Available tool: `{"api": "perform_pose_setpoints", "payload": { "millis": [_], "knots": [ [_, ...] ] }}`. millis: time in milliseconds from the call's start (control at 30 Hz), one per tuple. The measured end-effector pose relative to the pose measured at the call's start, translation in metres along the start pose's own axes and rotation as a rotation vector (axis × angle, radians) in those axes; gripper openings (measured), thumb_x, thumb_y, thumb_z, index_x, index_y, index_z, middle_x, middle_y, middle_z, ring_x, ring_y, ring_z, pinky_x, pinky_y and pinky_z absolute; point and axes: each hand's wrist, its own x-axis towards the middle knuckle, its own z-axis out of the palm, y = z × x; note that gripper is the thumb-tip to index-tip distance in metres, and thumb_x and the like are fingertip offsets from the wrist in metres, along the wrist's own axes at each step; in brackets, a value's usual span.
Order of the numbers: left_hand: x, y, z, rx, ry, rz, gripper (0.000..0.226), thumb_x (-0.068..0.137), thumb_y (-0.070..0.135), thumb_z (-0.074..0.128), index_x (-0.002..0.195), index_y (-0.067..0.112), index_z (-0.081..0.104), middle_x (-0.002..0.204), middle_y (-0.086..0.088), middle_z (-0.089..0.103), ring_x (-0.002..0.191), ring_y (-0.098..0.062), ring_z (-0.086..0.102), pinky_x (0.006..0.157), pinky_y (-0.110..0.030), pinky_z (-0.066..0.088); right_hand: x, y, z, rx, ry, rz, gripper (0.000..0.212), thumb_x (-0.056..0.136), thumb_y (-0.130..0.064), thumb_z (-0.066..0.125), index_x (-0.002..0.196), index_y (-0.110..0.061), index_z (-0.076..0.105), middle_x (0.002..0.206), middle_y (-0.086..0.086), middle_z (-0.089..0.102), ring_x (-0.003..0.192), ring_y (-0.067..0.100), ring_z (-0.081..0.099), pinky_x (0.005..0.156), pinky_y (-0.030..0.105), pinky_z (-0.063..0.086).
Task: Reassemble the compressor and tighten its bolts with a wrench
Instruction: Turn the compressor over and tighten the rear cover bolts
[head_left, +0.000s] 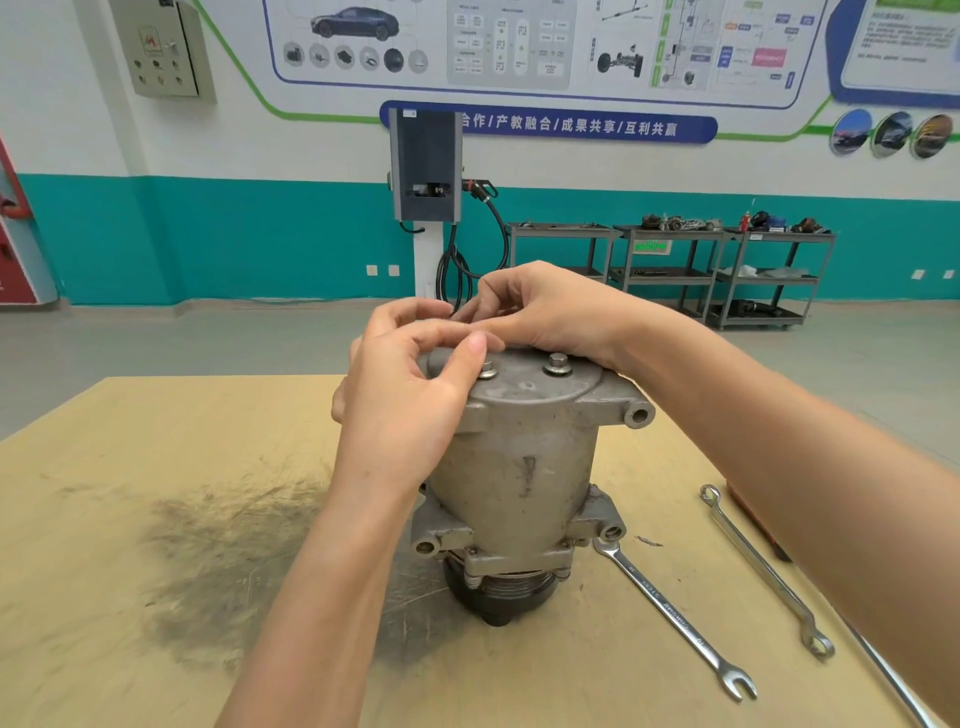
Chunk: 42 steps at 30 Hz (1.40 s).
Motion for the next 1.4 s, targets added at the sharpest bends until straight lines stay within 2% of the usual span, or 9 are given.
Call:
{"api": "perform_pose_setpoints", "payload": {
  "millis": [100, 233, 433, 667, 933, 1033, 1167, 1300, 1400],
  "knots": [
    [-0.003, 0.004, 0.0, -0.007, 0.05, -0.007, 0.015, 0.078, 0.043, 0.077, 0.067, 0.042, 0.067, 0.114, 0.018, 0.055, 0.123, -0.008, 0.046, 0.111, -0.051, 0.028, -0.005, 0.001, -0.003, 0.051, -0.032, 0.001, 0.003, 0.089, -0.02, 0.07, 0.087, -0.021, 0.069, 0.088, -0.007, 0.072, 0.079, 0.0, 0.065, 0.074, 0.016, 0.051],
    [-0.001, 0.001, 0.002, -0.02, 0.061, -0.043, 0.02, 0.07, 0.038, 0.084, 0.058, 0.041, 0.069, 0.114, 0.017, 0.058, 0.117, -0.002, 0.05, 0.108, -0.049, 0.031, -0.004, 0.002, -0.002, 0.058, -0.038, -0.005, 0.005, 0.088, -0.017, 0.07, 0.085, -0.015, 0.068, 0.105, 0.004, 0.074, 0.103, 0.018, 0.067, 0.097, 0.037, 0.052],
    [0.003, -0.007, 0.003, -0.138, 0.011, -0.068, 0.01, 0.073, 0.033, 0.082, 0.067, 0.034, 0.074, 0.107, 0.017, 0.059, 0.097, 0.014, 0.053, 0.074, -0.002, 0.036, -0.001, 0.001, -0.001, -0.001, -0.023, -0.016, 0.012, 0.089, -0.02, 0.07, 0.08, -0.015, 0.064, 0.101, -0.002, 0.074, 0.096, 0.011, 0.068, 0.091, 0.028, 0.054],
    [0.003, -0.007, 0.004, -0.258, -0.06, -0.085, 0.026, 0.087, 0.02, 0.07, 0.064, 0.031, 0.075, 0.111, 0.008, 0.058, 0.102, 0.004, 0.055, 0.089, -0.023, 0.042, -0.004, 0.004, -0.002, 0.063, -0.017, -0.007, 0.011, 0.087, -0.029, 0.071, 0.091, -0.018, 0.071, 0.103, 0.005, 0.073, 0.085, 0.006, 0.065, 0.085, 0.023, 0.052],
    [0.0, -0.003, 0.003, -0.041, 0.021, -0.05, 0.011, 0.075, 0.047, 0.077, 0.068, 0.04, 0.073, 0.121, 0.018, 0.056, 0.124, -0.004, 0.046, 0.107, -0.049, 0.033, -0.005, 0.003, -0.004, 0.053, -0.035, -0.005, 0.004, 0.09, -0.016, 0.069, 0.092, -0.014, 0.071, 0.102, -0.002, 0.075, 0.096, 0.01, 0.069, 0.087, 0.022, 0.054],
    [0.0, -0.004, 0.005, -0.07, 0.042, -0.066, 0.017, 0.067, 0.049, 0.083, 0.063, 0.038, 0.071, 0.117, 0.017, 0.058, 0.118, 0.0, 0.05, 0.104, -0.042, 0.036, -0.004, 0.0, -0.002, -0.012, -0.025, -0.006, 0.008, 0.09, -0.018, 0.069, 0.083, -0.016, 0.066, 0.106, 0.001, 0.074, 0.104, 0.017, 0.067, 0.097, 0.035, 0.052],
    [0.001, -0.007, 0.006, -0.156, 0.034, -0.084, 0.01, 0.072, 0.039, 0.081, 0.069, 0.033, 0.074, 0.118, 0.019, 0.055, 0.109, 0.014, 0.046, 0.082, -0.016, 0.036, -0.002, -0.004, 0.0, -0.064, -0.016, 0.005, 0.013, 0.089, -0.022, 0.069, 0.079, -0.019, 0.063, 0.107, 0.003, 0.073, 0.104, 0.017, 0.066, 0.098, 0.041, 0.051],
    [0.003, -0.009, 0.006, -0.257, 0.007, -0.112, 0.009, 0.075, 0.031, 0.079, 0.066, 0.03, 0.077, 0.121, 0.012, 0.057, 0.115, 0.002, 0.05, 0.1, -0.035, 0.043, -0.004, -0.005, 0.002, -0.088, 0.011, -0.002, 0.011, 0.089, -0.026, 0.07, 0.082, -0.018, 0.065, 0.105, 0.004, 0.073, 0.103, 0.018, 0.066, 0.098, 0.041, 0.051],
    [0.003, -0.01, 0.004, -0.274, -0.019, -0.093, 0.023, 0.082, 0.025, 0.074, 0.062, 0.035, 0.077, 0.121, 0.01, 0.057, 0.114, 0.004, 0.051, 0.103, -0.035, 0.042, -0.016, 0.0, -0.003, 0.069, 0.179, -0.059, 0.011, 0.091, -0.03, 0.067, 0.089, -0.019, 0.067, 0.108, 0.004, 0.073, 0.106, 0.016, 0.066, 0.099, 0.039, 0.05]
  ]
}}
